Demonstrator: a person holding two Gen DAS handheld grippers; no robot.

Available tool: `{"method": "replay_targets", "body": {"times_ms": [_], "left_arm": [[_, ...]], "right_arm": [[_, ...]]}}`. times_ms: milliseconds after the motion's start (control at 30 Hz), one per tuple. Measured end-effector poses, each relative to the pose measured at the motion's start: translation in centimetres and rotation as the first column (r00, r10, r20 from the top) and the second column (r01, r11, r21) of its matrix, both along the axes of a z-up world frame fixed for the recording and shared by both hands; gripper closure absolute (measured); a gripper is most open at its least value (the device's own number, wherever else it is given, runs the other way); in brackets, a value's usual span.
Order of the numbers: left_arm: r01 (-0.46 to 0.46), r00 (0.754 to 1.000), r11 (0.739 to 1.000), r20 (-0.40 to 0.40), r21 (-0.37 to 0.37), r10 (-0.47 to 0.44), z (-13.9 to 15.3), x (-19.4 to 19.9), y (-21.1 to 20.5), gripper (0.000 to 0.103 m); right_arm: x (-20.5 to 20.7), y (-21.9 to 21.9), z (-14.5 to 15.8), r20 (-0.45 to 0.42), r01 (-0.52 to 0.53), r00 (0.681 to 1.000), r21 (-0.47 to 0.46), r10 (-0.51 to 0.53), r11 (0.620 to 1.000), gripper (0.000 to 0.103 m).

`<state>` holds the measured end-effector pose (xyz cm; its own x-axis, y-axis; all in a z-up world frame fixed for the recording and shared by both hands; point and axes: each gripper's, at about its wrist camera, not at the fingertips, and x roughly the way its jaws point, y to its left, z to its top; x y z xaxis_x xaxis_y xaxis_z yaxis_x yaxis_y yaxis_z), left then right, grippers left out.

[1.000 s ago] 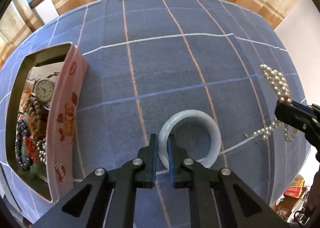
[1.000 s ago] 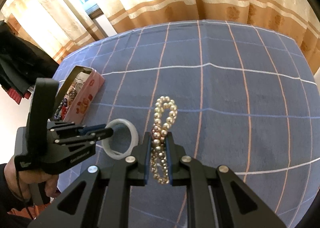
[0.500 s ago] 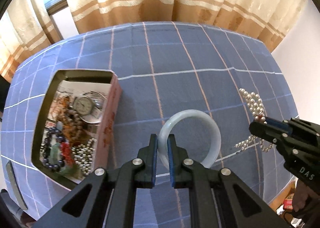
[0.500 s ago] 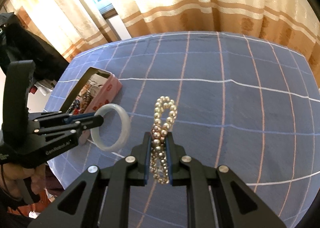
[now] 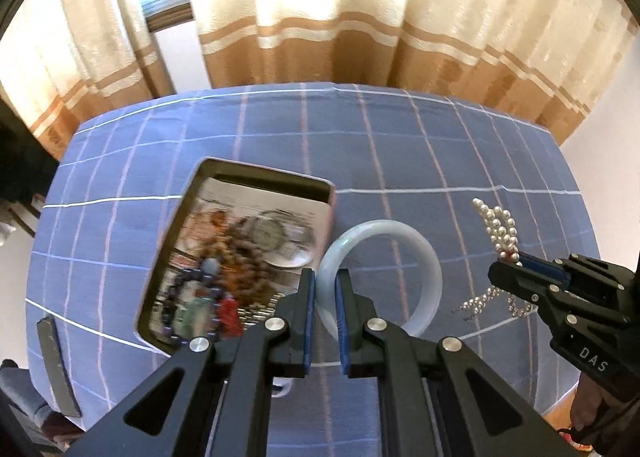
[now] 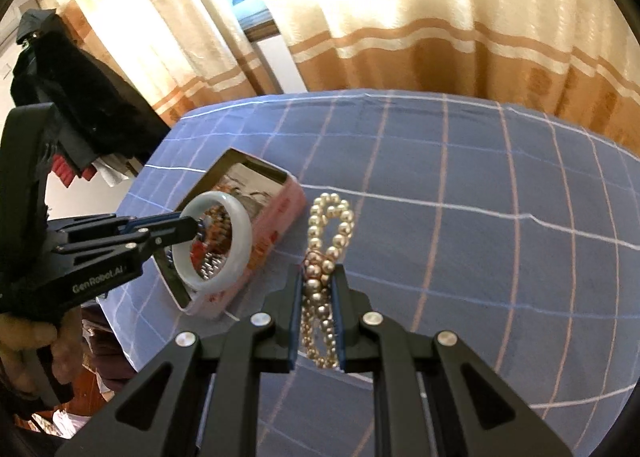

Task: Organize jewelry
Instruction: 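Carry the jade bangle and pearl strand into the tin and open both grippers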

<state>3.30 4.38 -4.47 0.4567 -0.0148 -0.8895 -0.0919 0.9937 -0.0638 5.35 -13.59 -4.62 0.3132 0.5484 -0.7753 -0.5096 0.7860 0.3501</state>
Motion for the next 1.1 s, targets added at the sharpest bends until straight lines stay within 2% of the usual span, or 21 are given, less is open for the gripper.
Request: {"method": "replay_targets", "body": {"times_ms": [300,600,1100], "left_arm": [[-0.063,0.998,0.998,0.018,0.011,0.063,0.6,0.3,4.7,0.094],[-0.091,0.995,0.996,0.032,0.015,0.091,1.0,0.7,7.2,0.094],[-0.108,0.994,0.994,-0.006,0.026,0.108,-1.1,1.9,9.8,0.094]], "right_arm": [[1.0,4.2,1.0,0.023,-0.061,0.998,0.015,0.061,0.998,0.087],[1.9,7.4,2.0,0.046,-0.106,0.993,0.023,0.105,0.994,0.087],[4.1,12.4,1.2,0.049,-0.155,0.987,0.02,0.154,0.988,0.087]]}}
